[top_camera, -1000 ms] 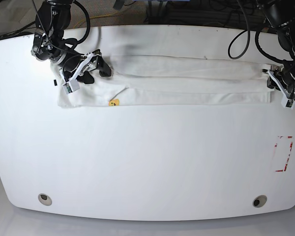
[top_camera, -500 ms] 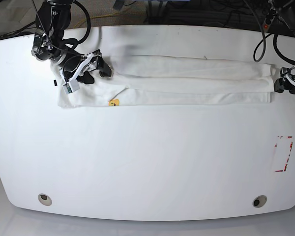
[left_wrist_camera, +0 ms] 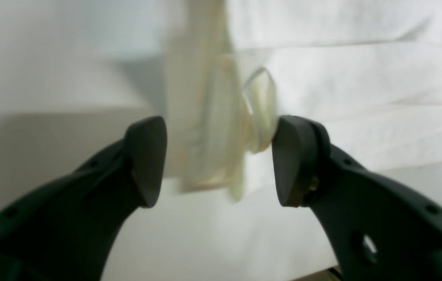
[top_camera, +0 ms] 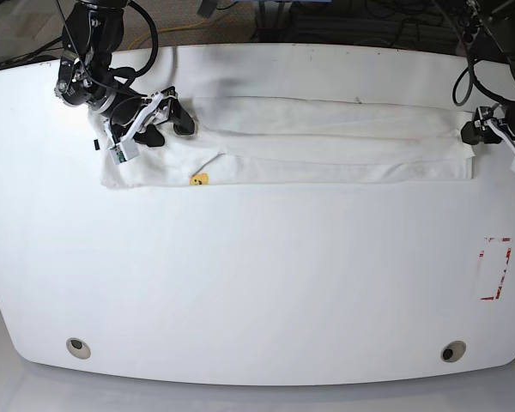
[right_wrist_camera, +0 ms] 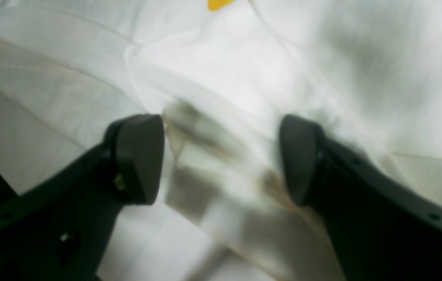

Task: Fold the T-shirt properly
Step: 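Pull the strip end outward with the left gripper to flatten it, then fold the strip end with the left gripper toward the right gripper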

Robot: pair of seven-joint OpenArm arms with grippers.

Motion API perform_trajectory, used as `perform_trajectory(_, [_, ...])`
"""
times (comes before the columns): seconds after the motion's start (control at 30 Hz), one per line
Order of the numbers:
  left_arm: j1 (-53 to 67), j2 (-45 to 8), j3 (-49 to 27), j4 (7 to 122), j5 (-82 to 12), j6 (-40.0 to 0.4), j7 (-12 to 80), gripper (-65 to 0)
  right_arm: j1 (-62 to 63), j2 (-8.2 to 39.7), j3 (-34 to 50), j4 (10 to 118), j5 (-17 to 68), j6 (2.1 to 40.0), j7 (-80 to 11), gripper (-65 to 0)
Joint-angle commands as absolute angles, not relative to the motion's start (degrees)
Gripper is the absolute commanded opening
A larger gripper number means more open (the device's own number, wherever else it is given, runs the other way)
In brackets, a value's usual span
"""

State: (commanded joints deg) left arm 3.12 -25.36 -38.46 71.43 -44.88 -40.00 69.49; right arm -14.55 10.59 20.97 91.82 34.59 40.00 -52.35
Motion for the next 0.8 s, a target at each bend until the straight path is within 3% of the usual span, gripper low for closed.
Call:
perform_trajectory(0.37, [1.36,-22.46,-38.37,71.34,-44.53,-40.00,69.49,-27.1,-14.55,10.51,20.97,91.74,34.68,40.00,-52.35,-20.0])
perform_trajectory(0.43, [1.27,-22.46,-38.37,71.34,-44.53,-40.00,69.49,-37.8,-14.55,10.51,20.97,91.74,34.51,40.00,-52.35,-20.0])
perform_trajectory(0.47, [1.19,-22.46,-38.29,71.34,-44.44,-40.00,69.49,-47.6,-14.55,10.51,20.97,91.65,34.51,40.00,-52.35,-20.0])
perform_trajectory(0.53, [1.19,-22.46,-38.29,71.87,-43.56,-40.00,69.49,-60.8,-14.64,10.51,20.97,91.65,34.51,40.00,-52.35,-20.0])
perform_trajectory(0.63, [1.19,-22.46,-38.37,74.15,-43.30,-40.00,69.49,-57.5,-14.73,10.51,20.97,91.65,34.51,40.00,-52.35,-20.0])
perform_trajectory(0.8, [2.33,-22.46,-38.37,83.30,-43.21,-40.00,69.49,-59.2,-14.73,10.51,20.97,91.65,34.42,40.00,-52.35,-20.0])
